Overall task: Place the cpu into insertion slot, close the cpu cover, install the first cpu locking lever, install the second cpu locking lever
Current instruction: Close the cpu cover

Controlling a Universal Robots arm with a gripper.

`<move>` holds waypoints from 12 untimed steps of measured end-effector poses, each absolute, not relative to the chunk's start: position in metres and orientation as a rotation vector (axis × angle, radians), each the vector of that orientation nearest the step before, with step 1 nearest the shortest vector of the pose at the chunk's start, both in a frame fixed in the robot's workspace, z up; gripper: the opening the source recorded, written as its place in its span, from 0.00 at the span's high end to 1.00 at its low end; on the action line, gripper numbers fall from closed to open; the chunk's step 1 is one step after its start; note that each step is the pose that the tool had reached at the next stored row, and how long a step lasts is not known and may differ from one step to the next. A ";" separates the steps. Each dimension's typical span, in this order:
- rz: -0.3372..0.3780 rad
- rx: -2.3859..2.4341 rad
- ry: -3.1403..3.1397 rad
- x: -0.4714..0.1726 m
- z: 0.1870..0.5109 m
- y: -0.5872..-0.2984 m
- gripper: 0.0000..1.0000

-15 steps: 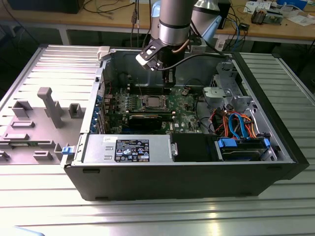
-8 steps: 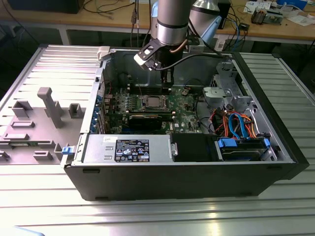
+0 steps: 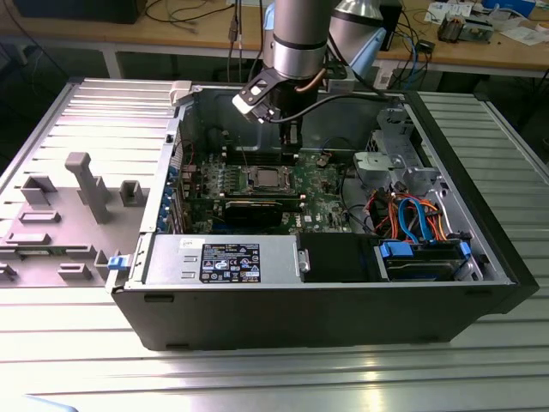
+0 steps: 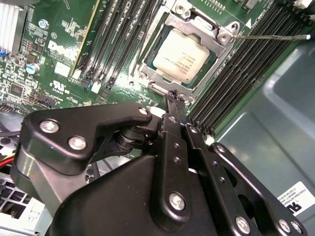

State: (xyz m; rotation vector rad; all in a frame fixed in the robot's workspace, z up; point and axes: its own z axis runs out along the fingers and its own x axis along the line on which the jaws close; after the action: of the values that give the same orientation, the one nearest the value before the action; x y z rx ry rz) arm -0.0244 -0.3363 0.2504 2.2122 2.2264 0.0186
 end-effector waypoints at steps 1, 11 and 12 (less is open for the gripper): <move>0.019 2.212 2.226 -0.025 0.250 -0.336 0.89; 0.019 2.211 2.228 -0.038 0.250 -0.336 0.89; 0.019 2.211 2.228 -0.039 0.250 -0.336 0.89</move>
State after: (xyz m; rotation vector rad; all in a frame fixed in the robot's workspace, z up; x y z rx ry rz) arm -0.0388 -0.3363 0.2496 2.2106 2.2280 0.0188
